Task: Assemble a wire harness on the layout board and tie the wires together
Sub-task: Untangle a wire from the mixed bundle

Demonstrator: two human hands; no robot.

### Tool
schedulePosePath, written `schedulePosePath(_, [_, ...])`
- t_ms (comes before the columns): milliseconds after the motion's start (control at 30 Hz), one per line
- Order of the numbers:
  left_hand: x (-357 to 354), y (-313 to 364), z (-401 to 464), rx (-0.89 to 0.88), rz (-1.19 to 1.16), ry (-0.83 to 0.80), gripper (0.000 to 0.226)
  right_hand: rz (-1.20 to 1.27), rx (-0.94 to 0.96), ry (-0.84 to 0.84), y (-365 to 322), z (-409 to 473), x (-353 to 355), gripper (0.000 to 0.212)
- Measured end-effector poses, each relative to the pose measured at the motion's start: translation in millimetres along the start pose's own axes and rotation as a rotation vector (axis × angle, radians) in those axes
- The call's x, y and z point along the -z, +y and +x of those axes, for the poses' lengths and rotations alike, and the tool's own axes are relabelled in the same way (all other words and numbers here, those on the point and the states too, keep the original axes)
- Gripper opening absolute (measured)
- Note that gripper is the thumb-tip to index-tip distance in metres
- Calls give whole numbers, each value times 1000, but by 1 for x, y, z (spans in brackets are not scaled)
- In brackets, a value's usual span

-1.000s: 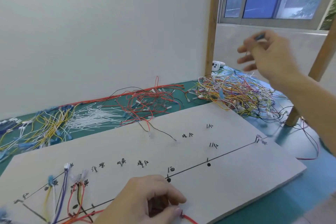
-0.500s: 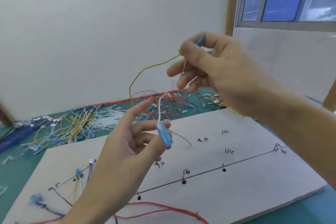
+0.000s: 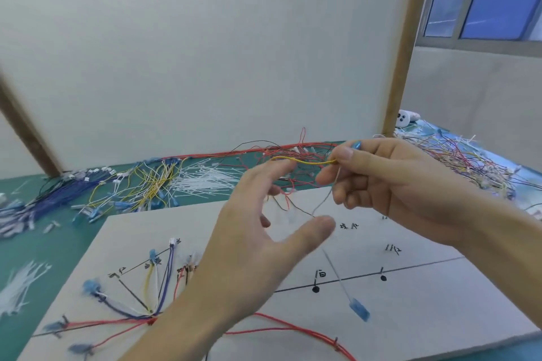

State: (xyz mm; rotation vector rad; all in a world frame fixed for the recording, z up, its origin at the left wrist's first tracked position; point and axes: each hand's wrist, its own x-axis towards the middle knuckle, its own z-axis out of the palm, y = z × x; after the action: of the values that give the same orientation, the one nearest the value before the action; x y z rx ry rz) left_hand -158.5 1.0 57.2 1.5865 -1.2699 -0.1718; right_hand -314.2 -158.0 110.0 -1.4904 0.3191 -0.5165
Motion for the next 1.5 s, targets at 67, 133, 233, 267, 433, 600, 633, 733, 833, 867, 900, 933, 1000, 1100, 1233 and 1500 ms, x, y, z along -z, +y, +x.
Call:
schedulePosePath(67, [-1, 4, -1, -172, 181, 146, 59, 3, 22, -10, 1, 1, -8, 18])
schedulePosePath(133, [2, 6, -4, -311, 223, 320, 44, 0, 60, 53, -1, 3, -15, 20])
schedulePosePath(233, [9, 3, -8, -298, 274, 273, 57, -26, 74, 63, -1, 7, -25, 29])
schedulePosePath(267, [11, 3, -7, -207, 251, 152, 61, -24, 74, 26, 0, 10, -31, 29])
schedulePosePath(433, [20, 1, -1, 116, -444, -224, 24, 99, 106, 59, 6, 29, -56, 26])
schedulePosePath(600, [62, -27, 38, 365, -721, -126, 30, 146, 13, 91, 23, 49, -55, 38])
schedulePosePath(633, [76, -37, 55, 400, -687, -49, 32, 86, -27, 76, 28, 50, -52, 42])
schedulePosePath(733, [120, -81, 111, 537, -580, 225, 20, -110, -106, 126, 43, 47, -31, 24])
schedulePosePath(833, [151, -143, 152, 732, -486, 394, 24, -212, -174, 246, 54, 39, 2, 14])
schedulePosePath(867, [156, -164, 159, 781, -395, 395, 22, -249, -195, 280, 57, 34, 16, 14])
schedulePosePath(900, [157, -182, 164, 817, -282, 375, 18, -295, -215, 312, 59, 28, 30, 14])
schedulePosePath(933, [157, -198, 168, 838, -162, 352, 13, -351, -232, 344, 61, 23, 46, 14])
schedulePosePath(1000, [156, -221, 168, 835, 98, 321, 10, -471, -252, 423, 60, 12, 80, 15])
schedulePosePath(1100, [160, -246, 166, 730, 465, 301, 32, -619, -208, 611, 52, -2, 131, 17])
schedulePosePath(1233, [173, -279, 180, 739, 580, 157, 40, -894, -134, 861, 51, -7, 183, 17])
schedulePosePath(1500, [217, -345, 193, 687, 842, 184, 44, -1311, -140, 611, 49, 56, 179, 14])
